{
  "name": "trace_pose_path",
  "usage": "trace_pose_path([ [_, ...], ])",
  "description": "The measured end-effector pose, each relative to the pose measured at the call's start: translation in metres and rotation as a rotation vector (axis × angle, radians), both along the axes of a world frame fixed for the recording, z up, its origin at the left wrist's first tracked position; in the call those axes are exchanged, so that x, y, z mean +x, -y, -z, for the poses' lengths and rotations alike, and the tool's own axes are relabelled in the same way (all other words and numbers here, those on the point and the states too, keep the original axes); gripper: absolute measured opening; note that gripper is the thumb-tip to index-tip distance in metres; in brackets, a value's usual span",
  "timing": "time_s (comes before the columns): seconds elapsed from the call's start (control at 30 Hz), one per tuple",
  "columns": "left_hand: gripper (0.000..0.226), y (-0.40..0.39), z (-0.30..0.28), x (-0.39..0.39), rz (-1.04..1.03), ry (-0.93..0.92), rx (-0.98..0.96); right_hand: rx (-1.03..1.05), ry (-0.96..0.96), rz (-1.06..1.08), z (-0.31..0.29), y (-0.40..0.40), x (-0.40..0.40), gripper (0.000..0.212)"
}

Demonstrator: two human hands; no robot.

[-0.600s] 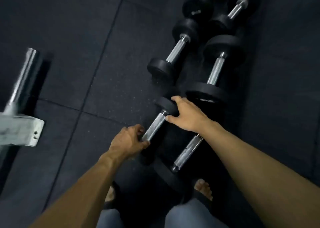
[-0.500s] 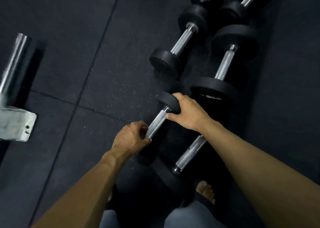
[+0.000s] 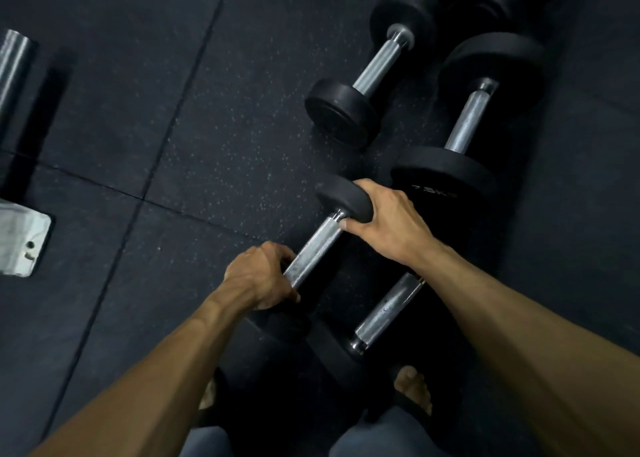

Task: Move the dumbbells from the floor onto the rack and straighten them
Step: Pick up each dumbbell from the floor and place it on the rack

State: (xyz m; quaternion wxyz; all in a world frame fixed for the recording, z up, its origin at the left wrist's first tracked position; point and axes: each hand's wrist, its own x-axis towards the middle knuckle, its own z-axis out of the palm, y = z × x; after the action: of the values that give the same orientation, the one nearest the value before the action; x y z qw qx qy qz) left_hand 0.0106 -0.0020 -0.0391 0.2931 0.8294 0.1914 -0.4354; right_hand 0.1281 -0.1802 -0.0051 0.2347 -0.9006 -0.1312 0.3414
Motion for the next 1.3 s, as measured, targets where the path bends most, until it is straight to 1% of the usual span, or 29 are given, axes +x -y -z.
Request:
trace_pose_path([
  [0.13,0.052,-0.006,-0.041,0.001,0.019,0.007,0.007,0.058,-0.013,0.045,-0.033,0.000,-0.004,0.050],
  [0.27,0.053,-0.009,-0.117,0.006,0.076,0.038,0.016,0.091,0.006,0.079,-0.101,0.003,-0.005,0.048],
  [0.53,0.049,0.014,-0.331,0.026,0.143,0.086,0.033,0.102,0.100,0.083,-0.306,0.033,0.003,0.040],
  [0.67,0.041,0.035,-0.437,0.029,0.197,0.137,0.055,0.095,0.167,0.082,-0.417,0.059,-0.002,0.036],
  [0.73,0.037,0.046,-0.481,0.028,0.213,0.162,0.052,0.093,0.195,0.095,-0.467,0.074,-0.010,0.036],
  [0.8,0.028,0.058,-0.520,0.027,0.230,0.197,0.044,0.089,0.234,0.128,-0.512,0.090,-0.020,0.038],
  [0.87,0.024,0.072,-0.553,0.025,0.263,0.237,0.020,0.069,0.266,0.168,-0.550,0.108,-0.033,0.039],
  [1.07,0.034,0.128,-0.637,0.009,0.414,0.350,-0.087,-0.060,0.329,0.322,-0.651,0.167,-0.088,0.042],
  [1.17,0.033,0.163,-0.666,-0.002,0.503,0.372,-0.153,-0.110,0.360,0.407,-0.690,0.199,-0.118,0.040],
  [1.3,0.029,0.217,-0.697,-0.014,0.617,0.406,-0.207,-0.173,0.410,0.510,-0.727,0.249,-0.156,0.039],
])
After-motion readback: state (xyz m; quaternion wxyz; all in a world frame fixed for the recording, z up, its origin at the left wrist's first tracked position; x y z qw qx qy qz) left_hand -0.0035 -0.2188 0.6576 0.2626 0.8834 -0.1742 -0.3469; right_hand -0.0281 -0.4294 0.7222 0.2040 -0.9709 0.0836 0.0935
